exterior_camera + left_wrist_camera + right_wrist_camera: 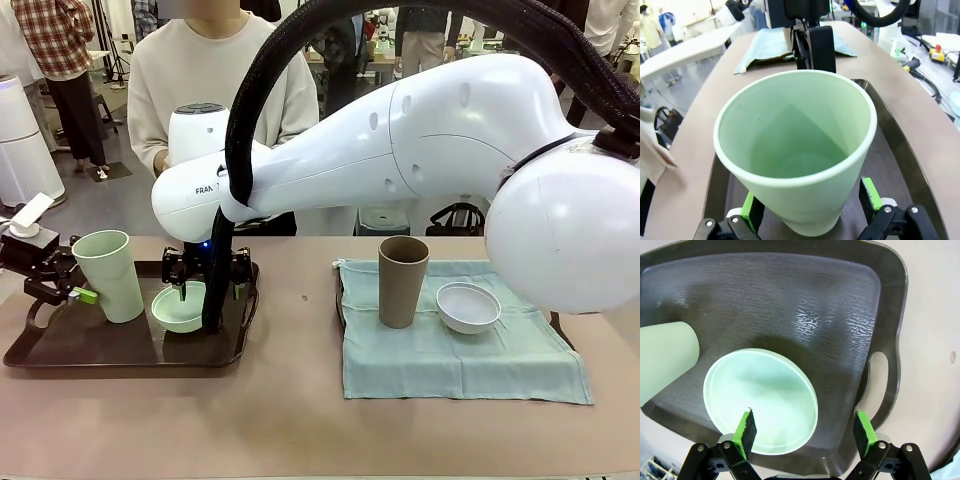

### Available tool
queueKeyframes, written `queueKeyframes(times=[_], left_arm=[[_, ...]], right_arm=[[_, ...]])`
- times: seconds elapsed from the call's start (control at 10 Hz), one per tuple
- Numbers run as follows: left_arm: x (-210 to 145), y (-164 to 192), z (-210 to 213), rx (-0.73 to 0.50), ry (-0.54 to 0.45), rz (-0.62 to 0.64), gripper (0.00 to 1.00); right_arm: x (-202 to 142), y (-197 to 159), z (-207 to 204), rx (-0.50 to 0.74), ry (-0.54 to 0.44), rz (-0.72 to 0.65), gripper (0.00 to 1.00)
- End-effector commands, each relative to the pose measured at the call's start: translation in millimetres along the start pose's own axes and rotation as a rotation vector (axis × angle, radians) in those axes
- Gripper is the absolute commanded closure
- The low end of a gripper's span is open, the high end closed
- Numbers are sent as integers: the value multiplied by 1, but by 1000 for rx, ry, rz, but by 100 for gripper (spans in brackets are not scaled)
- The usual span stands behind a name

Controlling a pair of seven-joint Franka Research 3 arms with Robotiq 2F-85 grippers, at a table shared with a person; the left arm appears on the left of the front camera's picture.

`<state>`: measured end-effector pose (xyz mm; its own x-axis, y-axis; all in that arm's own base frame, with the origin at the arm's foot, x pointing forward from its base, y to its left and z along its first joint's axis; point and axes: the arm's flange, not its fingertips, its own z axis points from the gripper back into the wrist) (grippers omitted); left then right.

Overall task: Set up a tray with a mat and arrange the tableware.
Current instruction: Pick up the Picnic Bowl and Reusable plastic cup from the Handle tray in front of the human's position and hold them in the air.

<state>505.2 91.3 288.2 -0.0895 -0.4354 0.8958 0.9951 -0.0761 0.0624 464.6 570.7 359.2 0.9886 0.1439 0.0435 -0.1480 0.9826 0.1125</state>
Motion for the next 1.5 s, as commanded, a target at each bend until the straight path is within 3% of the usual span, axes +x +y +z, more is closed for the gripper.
queueKeyframes(times=[0.0, 1.1, 1.2, 1.3, 1.4], left_arm=[[1, -3, -12, 20, -5, -36, 0], [0, -11, -38, -19, -62, -64, 3], [0, -11, -38, -3, -65, -64, 55], [1, -10, -39, -1, -68, -63, 57], [2, -10, -39, 0, -67, -60, 100]], right_arm=[[3, 2, -4, 27, -2, 10, 0], [28, -1, -26, 47, 12, -8, 0], [28, -2, -27, 47, 3, 12, 0], [29, -3, -27, 45, 2, 19, 59], [29, -2, -27, 42, 5, 25, 59]])
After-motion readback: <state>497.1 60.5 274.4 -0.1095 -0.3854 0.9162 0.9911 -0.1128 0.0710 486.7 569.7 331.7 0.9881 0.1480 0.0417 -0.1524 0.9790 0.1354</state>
